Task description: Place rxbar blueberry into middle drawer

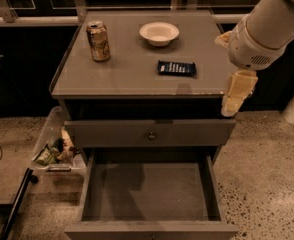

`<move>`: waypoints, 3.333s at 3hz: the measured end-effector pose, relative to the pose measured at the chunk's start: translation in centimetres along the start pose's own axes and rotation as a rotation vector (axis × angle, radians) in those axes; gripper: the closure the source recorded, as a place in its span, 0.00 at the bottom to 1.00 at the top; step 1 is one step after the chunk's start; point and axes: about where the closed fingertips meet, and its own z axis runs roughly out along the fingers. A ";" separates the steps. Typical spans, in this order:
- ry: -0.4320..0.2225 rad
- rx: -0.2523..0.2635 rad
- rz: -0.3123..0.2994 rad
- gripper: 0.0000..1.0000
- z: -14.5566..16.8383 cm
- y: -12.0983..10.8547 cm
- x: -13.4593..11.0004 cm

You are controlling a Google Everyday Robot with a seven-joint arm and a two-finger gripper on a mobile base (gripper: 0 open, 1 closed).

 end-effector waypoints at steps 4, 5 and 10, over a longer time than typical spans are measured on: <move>-0.207 0.111 0.074 0.00 2.6 -7.4 0.0; -0.384 0.124 0.161 0.00 2.9 -9.5 -0.1; -0.448 -0.048 0.437 0.00 10.4 -15.2 -0.1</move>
Offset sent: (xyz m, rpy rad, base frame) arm 0.0355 -0.0019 -0.0076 0.0051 0.0002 0.0371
